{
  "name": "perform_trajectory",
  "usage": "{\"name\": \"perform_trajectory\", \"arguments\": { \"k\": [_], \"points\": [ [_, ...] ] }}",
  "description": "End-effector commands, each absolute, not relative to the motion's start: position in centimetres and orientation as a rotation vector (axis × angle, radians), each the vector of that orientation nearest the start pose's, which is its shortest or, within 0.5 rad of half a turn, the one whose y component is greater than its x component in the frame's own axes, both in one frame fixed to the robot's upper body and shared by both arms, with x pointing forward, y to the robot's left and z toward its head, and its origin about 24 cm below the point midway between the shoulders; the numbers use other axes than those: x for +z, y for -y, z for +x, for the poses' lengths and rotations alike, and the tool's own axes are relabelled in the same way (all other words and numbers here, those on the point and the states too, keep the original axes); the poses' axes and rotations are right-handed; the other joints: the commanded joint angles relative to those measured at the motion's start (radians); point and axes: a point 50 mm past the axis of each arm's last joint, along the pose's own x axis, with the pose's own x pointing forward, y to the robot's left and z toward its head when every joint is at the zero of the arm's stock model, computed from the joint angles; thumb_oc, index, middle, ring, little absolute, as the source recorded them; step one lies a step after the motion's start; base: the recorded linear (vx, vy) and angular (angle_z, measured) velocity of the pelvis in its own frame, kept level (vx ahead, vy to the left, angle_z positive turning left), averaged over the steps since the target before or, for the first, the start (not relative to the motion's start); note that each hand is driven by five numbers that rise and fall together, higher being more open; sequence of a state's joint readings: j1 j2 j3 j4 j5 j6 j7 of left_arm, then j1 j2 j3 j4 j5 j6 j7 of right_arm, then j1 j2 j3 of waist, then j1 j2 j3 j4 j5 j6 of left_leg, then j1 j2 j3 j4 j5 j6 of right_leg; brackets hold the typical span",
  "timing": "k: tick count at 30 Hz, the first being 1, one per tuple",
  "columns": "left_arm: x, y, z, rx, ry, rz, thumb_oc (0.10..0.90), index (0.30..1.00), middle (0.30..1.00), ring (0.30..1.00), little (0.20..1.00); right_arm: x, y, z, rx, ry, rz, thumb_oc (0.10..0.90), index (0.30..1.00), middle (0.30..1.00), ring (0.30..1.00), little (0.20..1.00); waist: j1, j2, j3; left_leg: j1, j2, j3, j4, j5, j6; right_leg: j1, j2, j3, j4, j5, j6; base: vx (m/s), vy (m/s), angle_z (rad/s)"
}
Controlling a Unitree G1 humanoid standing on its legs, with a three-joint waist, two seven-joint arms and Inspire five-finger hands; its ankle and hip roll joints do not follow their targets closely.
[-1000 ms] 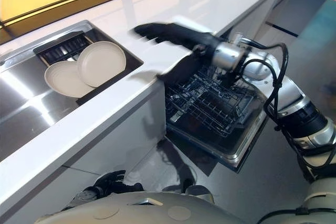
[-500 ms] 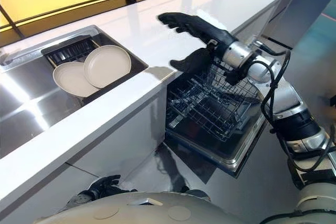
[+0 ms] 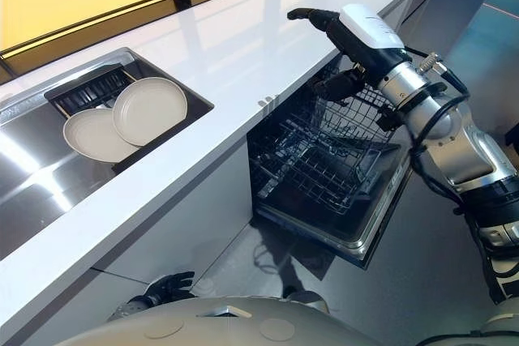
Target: Pick up plates and place into dishwasher.
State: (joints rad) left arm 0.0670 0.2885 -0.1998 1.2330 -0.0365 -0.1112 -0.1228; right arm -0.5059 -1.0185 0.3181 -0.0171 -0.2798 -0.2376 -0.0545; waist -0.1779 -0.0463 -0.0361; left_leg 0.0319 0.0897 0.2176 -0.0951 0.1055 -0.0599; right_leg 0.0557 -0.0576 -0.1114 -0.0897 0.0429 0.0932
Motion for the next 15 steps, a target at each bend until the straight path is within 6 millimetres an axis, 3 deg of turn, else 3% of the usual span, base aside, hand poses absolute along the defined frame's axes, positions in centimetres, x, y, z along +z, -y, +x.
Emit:
{"name": "perform_trajectory", "arguments": {
  "k": [1,8,15],
  "points": [
    [-15.3,-26.4,7.7,-0.096,-1.196,0.35,0.8,0.9,0.9,0.9,0.9,28.3,22.9,28.9,-0.1,0.91,-1.437,0.8,0.9,0.9,0.9,0.9,0.051,0.003,-0.025,0.025,-0.061,0.033,0.025,-0.129,0.04,-0.075,0.052,0.007,0.127,-0.075,0.016,0.0,0.0,0.0],
    [-15.1,-27.0,7.5,-0.118,-1.196,0.374,0.8,0.9,0.9,0.9,0.9,29.0,22.7,28.9,0.08,0.814,-1.603,0.8,0.9,0.9,0.9,0.9,0.061,-0.001,-0.039,0.02,-0.06,0.026,0.022,-0.125,0.035,-0.075,0.053,0.003,0.123,-0.078,0.012,0.0,0.002,0.0],
    [-15.1,-26.8,7.7,-0.126,-1.195,0.364,0.8,0.9,0.9,0.9,0.9,29.7,23.0,29.3,0.051,0.841,-1.548,0.8,0.9,0.9,0.9,0.9,0.058,-0.004,-0.042,0.02,-0.058,0.026,0.019,-0.123,0.031,-0.077,0.058,0.008,0.121,-0.074,0.01,0.0,0.0,0.0]
  ]
}}
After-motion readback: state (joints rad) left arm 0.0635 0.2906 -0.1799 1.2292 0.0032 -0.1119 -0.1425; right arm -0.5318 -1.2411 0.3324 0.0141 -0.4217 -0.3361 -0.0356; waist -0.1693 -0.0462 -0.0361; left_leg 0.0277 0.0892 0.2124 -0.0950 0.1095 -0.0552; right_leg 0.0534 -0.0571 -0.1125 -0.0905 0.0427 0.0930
